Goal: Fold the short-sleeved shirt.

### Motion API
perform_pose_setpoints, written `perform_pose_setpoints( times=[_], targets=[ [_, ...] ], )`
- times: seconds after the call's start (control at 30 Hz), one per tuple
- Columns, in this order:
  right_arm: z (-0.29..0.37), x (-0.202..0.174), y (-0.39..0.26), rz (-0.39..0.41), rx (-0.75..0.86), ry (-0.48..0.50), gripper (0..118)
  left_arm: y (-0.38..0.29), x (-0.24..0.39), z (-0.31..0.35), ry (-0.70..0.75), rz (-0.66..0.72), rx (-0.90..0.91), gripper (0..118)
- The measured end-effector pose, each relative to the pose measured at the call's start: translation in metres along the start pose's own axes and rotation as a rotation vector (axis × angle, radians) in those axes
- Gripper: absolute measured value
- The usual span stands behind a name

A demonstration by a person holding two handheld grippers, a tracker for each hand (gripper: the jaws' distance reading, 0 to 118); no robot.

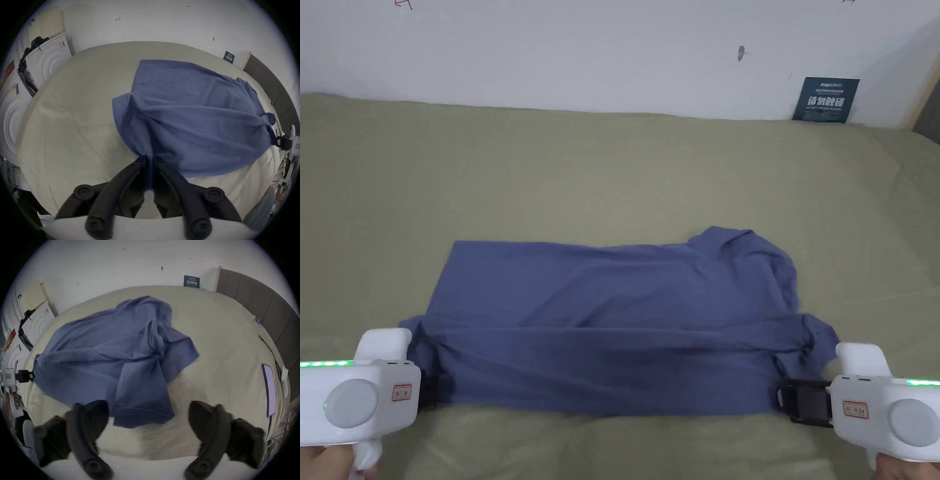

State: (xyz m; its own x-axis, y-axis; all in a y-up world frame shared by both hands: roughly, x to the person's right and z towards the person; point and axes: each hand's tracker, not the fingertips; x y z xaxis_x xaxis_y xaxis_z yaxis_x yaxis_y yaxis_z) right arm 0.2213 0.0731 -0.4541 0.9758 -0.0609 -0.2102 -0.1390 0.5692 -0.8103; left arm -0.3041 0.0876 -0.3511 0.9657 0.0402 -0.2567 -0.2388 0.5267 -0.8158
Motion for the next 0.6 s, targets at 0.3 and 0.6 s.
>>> perform_pose_setpoints(
  times=[0.3, 0.6],
  targets=[
    [0.026, -0.003, 0.0, -0.04, 0.056, 0.027, 15, 0.005, -0.001, 0.016, 0.002, -0.006, 0.023, 10],
    [0.096, -0.007, -0.047, -0.04, 0.079, 0.033, 15, -0.026, -0.016, 0.068, -0.022, -0.011, 0.051, 10]
  ],
)
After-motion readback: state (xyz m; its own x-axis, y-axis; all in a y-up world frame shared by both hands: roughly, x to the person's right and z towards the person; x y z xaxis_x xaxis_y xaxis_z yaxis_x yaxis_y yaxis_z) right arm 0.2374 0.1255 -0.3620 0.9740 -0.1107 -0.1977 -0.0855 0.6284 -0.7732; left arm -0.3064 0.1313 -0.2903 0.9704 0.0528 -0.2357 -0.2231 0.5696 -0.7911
